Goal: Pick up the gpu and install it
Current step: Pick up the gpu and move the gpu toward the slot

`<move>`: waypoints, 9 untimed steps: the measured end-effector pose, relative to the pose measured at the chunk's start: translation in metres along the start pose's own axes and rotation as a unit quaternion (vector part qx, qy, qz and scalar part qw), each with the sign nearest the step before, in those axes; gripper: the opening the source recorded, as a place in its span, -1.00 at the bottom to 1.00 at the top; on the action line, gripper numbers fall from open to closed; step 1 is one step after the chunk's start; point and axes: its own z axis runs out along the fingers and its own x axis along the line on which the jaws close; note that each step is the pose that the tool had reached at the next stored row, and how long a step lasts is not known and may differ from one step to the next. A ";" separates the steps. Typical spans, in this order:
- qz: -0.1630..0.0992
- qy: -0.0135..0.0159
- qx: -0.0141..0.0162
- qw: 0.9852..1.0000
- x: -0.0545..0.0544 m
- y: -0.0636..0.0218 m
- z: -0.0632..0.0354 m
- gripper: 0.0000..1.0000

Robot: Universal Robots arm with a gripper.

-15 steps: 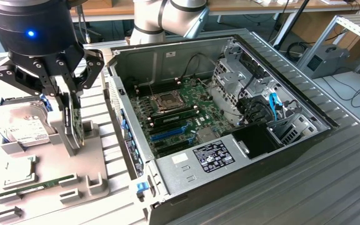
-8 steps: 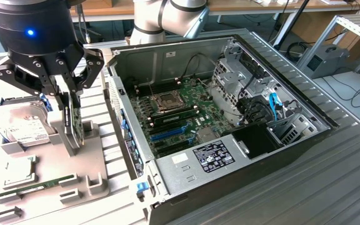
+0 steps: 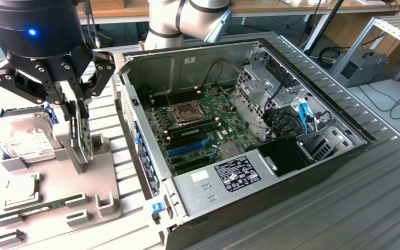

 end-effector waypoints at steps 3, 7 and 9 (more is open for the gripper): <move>0.000 0.000 0.000 1.000 0.000 0.0000 -0.0006 -0.47; 0.000 0.000 0.000 1.000 0.000 0.0001 -0.0015 -0.47; 0.000 0.000 0.000 1.000 0.000 0.0001 -0.0021 -0.47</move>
